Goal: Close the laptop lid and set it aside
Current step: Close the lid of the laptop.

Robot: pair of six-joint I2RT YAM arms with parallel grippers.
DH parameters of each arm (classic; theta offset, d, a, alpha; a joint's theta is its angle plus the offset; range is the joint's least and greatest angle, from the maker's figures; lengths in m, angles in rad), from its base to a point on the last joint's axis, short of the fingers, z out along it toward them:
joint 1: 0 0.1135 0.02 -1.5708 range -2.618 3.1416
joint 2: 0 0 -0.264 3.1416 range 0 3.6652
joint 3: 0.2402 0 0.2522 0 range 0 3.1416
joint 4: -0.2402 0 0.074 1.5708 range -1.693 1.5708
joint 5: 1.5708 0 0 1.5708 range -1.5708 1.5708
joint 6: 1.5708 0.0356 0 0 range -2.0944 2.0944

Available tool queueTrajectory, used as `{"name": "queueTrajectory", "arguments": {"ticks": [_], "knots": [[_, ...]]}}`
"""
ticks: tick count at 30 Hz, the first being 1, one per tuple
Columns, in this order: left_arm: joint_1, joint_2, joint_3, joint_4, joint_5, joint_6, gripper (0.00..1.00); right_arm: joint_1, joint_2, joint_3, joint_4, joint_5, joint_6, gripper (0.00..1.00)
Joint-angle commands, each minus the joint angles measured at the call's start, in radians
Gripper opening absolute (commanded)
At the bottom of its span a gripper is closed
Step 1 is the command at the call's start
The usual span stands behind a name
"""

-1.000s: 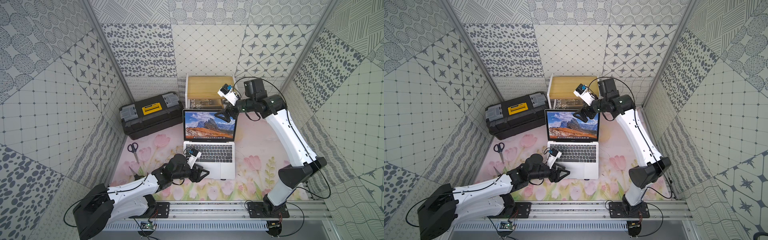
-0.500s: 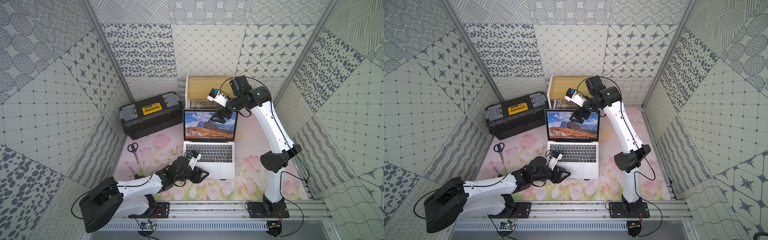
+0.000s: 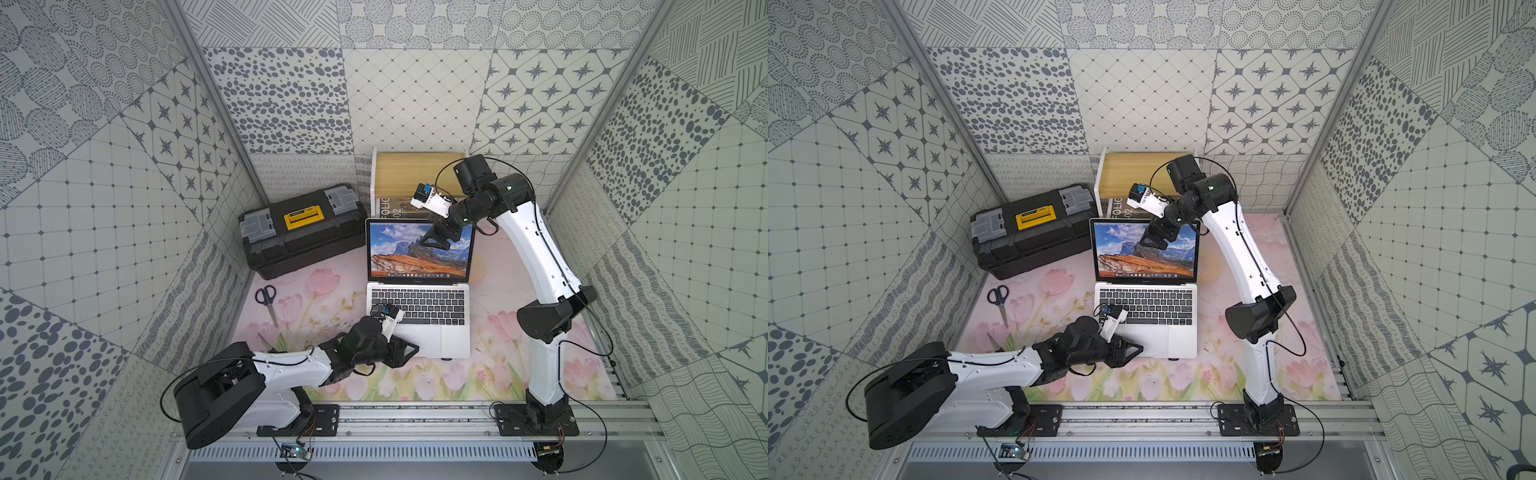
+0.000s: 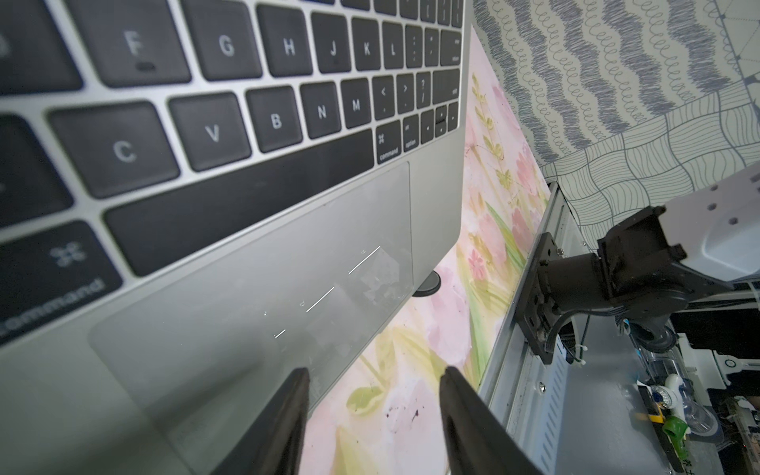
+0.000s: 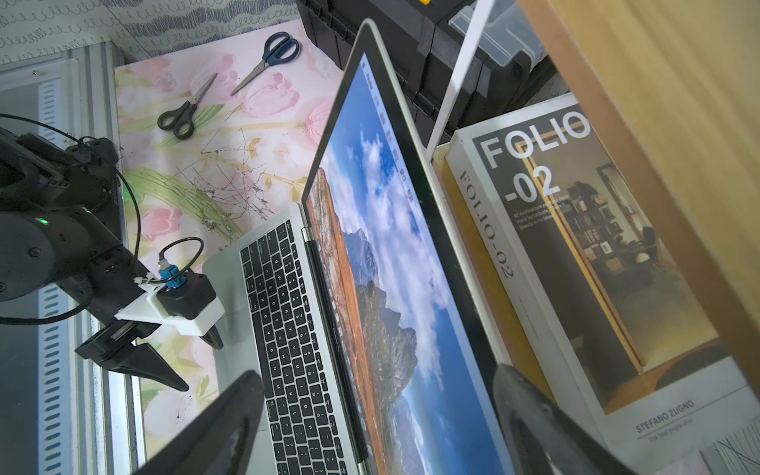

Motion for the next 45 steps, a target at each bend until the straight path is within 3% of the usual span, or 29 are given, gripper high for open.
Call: {"name": "queueTrajectory", "arguments": {"ticks": [1, 3, 5, 8, 18, 40, 45], "knots": [[-0.005, 0.008, -0.010, 0.065, -0.034, -0.024, 0.53, 0.007, 0.017, 0.029, 0.002, -0.035, -0.031, 0.87], [-0.005, 0.011, -0.015, 0.066, -0.035, -0.027, 0.54, 0.010, 0.016, 0.032, 0.002, -0.026, -0.037, 0.87], [-0.005, 0.016, -0.018, 0.069, -0.037, -0.030, 0.54, 0.016, 0.012, 0.044, 0.005, 0.003, -0.038, 0.94], [-0.005, 0.028, -0.025, 0.080, -0.045, -0.039, 0.54, 0.030, 0.005, 0.075, 0.003, 0.019, -0.042, 0.97], [-0.005, 0.098, -0.057, 0.184, -0.040, -0.083, 0.54, 0.043, 0.040, 0.130, 0.001, 0.048, -0.070, 0.97], [-0.007, 0.088, -0.060, 0.171, -0.056, -0.081, 0.54, 0.016, 0.133, 0.168, -0.019, -0.035, -0.087, 0.97], [-0.005, 0.098, -0.062, 0.168, -0.066, -0.083, 0.54, 0.019, 0.102, 0.142, -0.026, -0.061, -0.083, 0.88]]}}
